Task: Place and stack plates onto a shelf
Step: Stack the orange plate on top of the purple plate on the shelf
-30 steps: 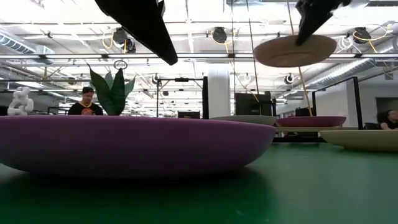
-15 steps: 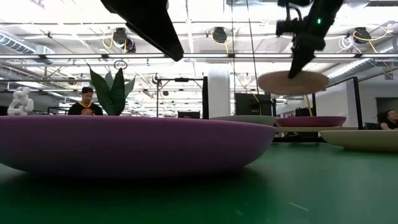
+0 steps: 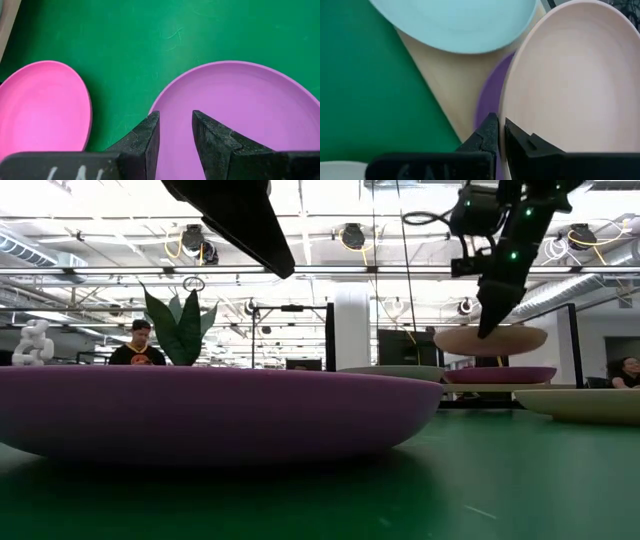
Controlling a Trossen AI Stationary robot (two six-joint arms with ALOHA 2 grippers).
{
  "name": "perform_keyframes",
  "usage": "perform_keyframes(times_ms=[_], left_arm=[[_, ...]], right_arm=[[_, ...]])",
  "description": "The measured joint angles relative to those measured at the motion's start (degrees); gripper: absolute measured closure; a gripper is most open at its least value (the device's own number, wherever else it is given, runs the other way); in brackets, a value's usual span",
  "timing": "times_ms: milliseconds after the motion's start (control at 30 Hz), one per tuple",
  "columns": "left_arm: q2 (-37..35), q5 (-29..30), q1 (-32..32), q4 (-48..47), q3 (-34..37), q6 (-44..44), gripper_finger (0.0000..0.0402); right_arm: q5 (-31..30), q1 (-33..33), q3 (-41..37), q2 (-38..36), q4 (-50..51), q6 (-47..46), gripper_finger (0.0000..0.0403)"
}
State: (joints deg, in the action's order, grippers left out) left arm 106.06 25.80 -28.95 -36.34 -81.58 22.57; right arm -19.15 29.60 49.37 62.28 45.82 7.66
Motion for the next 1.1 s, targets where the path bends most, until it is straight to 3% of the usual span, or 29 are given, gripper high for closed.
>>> perform_keyframes(times_ms=[300, 1100], left_arm=[[0.00, 0.00, 0.00, -0.02, 0.00, 0.04, 0.0282], [0.00, 0.02, -0.02, 0.09, 0.00, 0.04, 0.0282]], right_arm=[[2.97, 3.19, -3.88, 0.00, -3.14, 0.99, 0.0397], [2.97, 3.37, -4.38, 0.00, -2.73, 0.84, 0.0393]])
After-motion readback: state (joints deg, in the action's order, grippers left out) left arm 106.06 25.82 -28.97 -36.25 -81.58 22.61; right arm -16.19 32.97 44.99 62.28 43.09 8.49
